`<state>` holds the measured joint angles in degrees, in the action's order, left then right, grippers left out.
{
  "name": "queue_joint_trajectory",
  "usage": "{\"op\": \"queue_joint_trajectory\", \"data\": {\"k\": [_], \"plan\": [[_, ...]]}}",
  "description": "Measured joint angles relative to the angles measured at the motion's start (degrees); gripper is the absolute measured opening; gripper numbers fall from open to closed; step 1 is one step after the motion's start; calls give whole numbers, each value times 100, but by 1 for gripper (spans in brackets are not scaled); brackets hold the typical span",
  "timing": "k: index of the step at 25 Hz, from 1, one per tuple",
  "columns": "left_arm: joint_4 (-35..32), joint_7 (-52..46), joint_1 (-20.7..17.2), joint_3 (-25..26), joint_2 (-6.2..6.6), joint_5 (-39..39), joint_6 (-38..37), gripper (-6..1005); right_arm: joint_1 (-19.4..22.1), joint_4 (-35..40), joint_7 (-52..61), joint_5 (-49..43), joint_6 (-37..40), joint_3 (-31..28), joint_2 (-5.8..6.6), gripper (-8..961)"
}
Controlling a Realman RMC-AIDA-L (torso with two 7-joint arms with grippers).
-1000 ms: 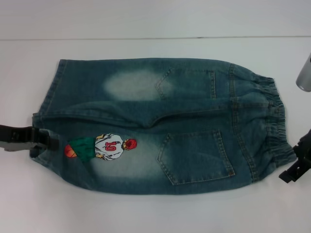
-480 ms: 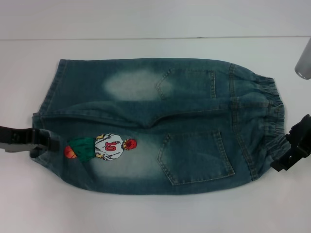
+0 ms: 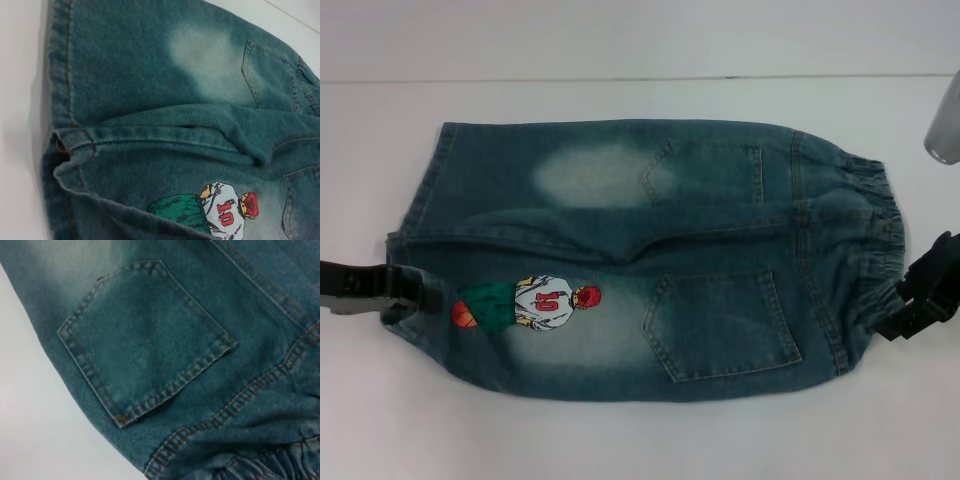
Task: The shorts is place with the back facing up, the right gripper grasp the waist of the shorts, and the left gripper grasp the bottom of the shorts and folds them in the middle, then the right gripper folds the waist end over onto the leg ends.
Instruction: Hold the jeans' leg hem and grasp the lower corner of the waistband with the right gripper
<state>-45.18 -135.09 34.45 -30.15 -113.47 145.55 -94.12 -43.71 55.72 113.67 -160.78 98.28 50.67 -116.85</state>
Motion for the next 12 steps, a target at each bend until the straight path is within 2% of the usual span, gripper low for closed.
{"op": "queue_joint_trajectory", "data": {"k": [2, 12], "plan": [[0, 0, 0, 0, 0, 0, 0, 31, 1, 0, -1, -12, -6, 8, -17, 733], [0, 3, 9, 0, -4, 0, 0, 32, 3, -22, -18, -19, -46, 13, -36, 245]]}}
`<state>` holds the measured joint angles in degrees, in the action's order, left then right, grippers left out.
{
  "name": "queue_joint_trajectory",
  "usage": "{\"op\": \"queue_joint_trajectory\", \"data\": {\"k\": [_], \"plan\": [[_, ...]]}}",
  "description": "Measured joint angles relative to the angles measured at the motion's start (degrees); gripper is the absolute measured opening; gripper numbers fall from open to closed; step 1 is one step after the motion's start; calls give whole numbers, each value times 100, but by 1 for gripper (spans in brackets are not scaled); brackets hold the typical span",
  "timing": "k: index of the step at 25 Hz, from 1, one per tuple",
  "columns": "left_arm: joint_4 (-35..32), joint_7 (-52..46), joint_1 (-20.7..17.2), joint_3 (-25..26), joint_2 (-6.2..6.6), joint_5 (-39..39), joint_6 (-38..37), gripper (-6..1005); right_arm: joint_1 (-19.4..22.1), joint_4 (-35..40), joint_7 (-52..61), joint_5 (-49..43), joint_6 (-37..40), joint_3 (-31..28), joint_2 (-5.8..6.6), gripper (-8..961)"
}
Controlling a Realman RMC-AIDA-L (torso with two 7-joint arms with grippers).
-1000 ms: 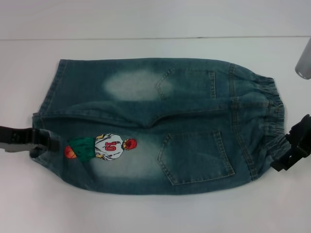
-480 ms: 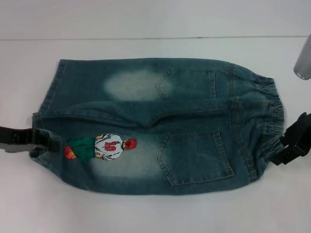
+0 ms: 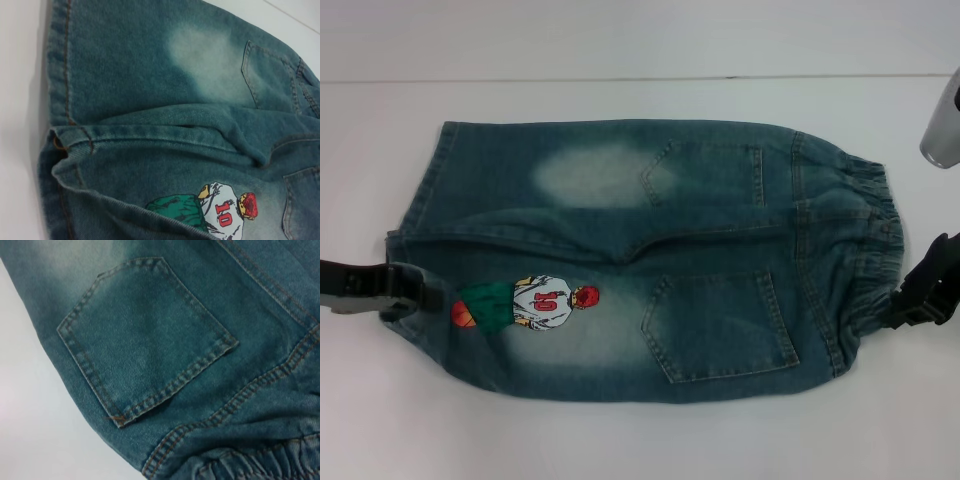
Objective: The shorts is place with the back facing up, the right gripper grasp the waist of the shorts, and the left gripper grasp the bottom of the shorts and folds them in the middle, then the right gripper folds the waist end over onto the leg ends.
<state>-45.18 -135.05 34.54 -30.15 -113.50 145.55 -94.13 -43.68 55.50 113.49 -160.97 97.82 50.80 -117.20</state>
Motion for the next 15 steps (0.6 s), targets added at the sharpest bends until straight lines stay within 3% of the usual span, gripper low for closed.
{"op": "queue_joint_trajectory", "data": {"k": [9, 15], "plan": [[0, 6, 19, 0, -5, -1, -5, 31, 9, -29, -10, -6, -69, 27, -23, 52], [-12, 6, 15, 2, 9, -263, -99, 32, 82, 130, -68, 144, 10, -167, 1, 45]]}}
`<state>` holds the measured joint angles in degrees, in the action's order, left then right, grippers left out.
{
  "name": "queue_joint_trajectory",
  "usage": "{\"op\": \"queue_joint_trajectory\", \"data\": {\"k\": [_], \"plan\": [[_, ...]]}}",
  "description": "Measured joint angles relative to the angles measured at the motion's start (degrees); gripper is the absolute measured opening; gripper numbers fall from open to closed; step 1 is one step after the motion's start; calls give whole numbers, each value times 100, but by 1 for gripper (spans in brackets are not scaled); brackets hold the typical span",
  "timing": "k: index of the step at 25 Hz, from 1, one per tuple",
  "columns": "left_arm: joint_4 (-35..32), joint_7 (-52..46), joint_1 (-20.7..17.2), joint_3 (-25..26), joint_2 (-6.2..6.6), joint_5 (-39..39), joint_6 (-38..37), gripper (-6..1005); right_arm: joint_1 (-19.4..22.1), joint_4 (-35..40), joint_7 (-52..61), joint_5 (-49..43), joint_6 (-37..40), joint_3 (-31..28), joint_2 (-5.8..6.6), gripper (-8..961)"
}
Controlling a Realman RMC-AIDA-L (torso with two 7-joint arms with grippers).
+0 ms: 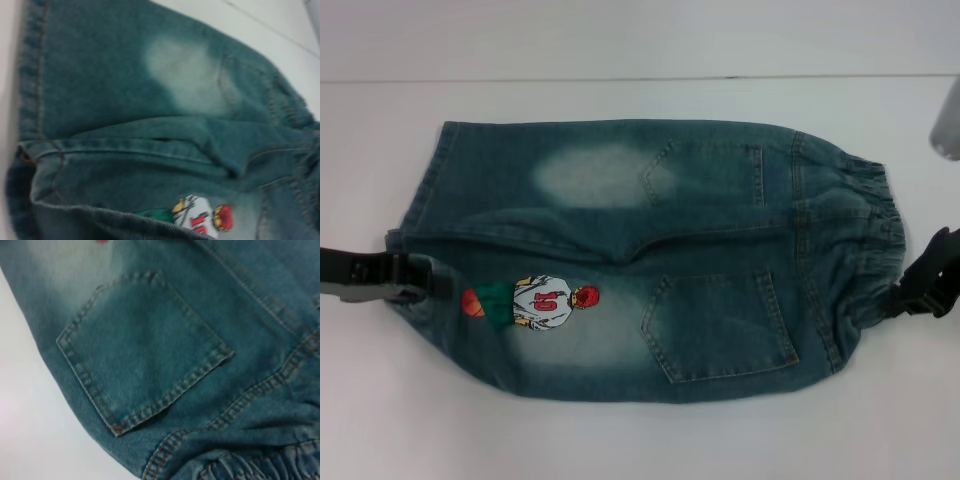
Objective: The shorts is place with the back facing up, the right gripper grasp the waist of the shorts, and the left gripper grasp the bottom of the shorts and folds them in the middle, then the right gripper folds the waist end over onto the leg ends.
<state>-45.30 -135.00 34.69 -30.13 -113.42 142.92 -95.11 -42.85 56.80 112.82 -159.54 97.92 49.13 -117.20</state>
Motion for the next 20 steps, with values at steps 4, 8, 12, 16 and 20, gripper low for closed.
{"op": "queue_joint_trajectory", "data": {"k": [4, 8, 12, 16, 20], "plan": [[-24, 0, -32, 197, 40, -255, -121, 31, 205, 57, -155, 388, 14, -390, 109, 44], [34, 36, 10, 468, 131, -432, 58, 31, 402, -110, -423, 937, 40, -1094, 297, 43], [66, 62, 68, 643, 142, -650, 619, 30, 634, -504, -628, 1669, -198, -1727, 451, 41], [222, 68, 38, 667, 103, -1118, 1311, 30, 916, -1121, -848, 2664, -611, -2098, 513, 40], [282, 249, 49, 637, -1, -1460, 1783, 29, 1096, -1765, -1031, 3426, -1304, -2208, 441, 50]]}}
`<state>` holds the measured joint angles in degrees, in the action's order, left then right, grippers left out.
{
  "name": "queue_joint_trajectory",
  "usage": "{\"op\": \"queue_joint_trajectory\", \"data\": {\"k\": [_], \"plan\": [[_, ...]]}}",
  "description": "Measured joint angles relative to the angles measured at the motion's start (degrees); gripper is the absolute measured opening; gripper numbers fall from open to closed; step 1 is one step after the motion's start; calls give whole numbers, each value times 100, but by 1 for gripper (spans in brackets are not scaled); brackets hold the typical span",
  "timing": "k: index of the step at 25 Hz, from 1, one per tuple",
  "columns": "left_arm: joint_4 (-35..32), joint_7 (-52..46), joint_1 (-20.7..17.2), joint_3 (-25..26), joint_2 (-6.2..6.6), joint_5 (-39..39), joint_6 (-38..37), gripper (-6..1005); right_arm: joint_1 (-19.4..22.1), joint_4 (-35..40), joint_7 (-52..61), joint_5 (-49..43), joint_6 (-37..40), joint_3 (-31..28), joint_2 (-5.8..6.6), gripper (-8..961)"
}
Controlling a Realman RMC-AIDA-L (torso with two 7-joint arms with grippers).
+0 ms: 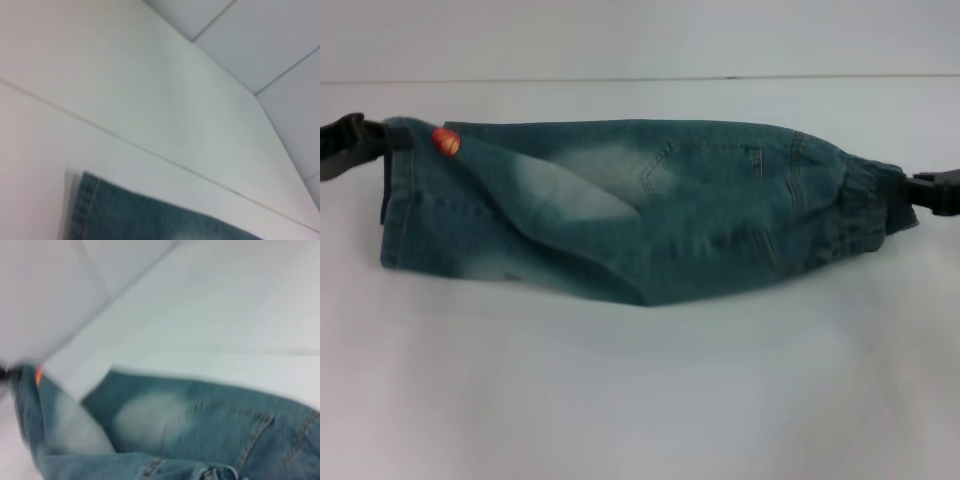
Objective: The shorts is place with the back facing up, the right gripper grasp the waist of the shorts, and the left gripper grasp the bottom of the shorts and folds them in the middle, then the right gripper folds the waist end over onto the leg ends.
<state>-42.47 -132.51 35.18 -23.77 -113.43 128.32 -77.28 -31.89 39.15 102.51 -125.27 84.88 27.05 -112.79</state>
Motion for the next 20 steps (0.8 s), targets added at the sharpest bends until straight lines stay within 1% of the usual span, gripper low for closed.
{"op": "queue_joint_trajectory", "data": {"k": [3, 5, 6, 7, 9, 10, 13, 15, 19, 20], "plan": [[51, 218, 57, -13, -129, -94, 364, 29, 60, -646, -315, 647, -654, -159, -81, 58], [81, 392, 86, -14, -240, -128, 674, 29, 76, -1011, -530, 1029, -1019, -233, -120, 63], [102, 463, 97, -13, -270, -147, 780, 29, 76, -1161, -614, 1199, -1182, -251, -133, 65], [102, 463, 97, -13, -270, -147, 780, 29, 66, -1331, -708, 1363, -1343, -266, -147, 68], [295, 857, 156, -22, -357, -382, 1223, 29, 13, -1569, -856, 1555, -1607, -272, -180, 73], [303, 883, 159, -23, -363, -405, 1246, 29, -19, -1650, -930, 1605, -1736, -272, -217, 76], [353, 1142, 188, -31, -446, -597, 1533, 29, -77, -1646, -1164, 1742, -2217, -261, -389, 83], [380, 1300, 207, -32, -500, -734, 1725, 29, -154, -1654, -1404, 1790, -2593, -265, -471, 88], [438, 1514, 263, -41, -587, -818, 2145, 29, -276, -1702, -1746, 1929, -3047, -291, -533, 99], [484, 1594, 289, -47, -608, -820, 2379, 29, -307, -1703, -1802, 1949, -3085, -290, -540, 101]]}}
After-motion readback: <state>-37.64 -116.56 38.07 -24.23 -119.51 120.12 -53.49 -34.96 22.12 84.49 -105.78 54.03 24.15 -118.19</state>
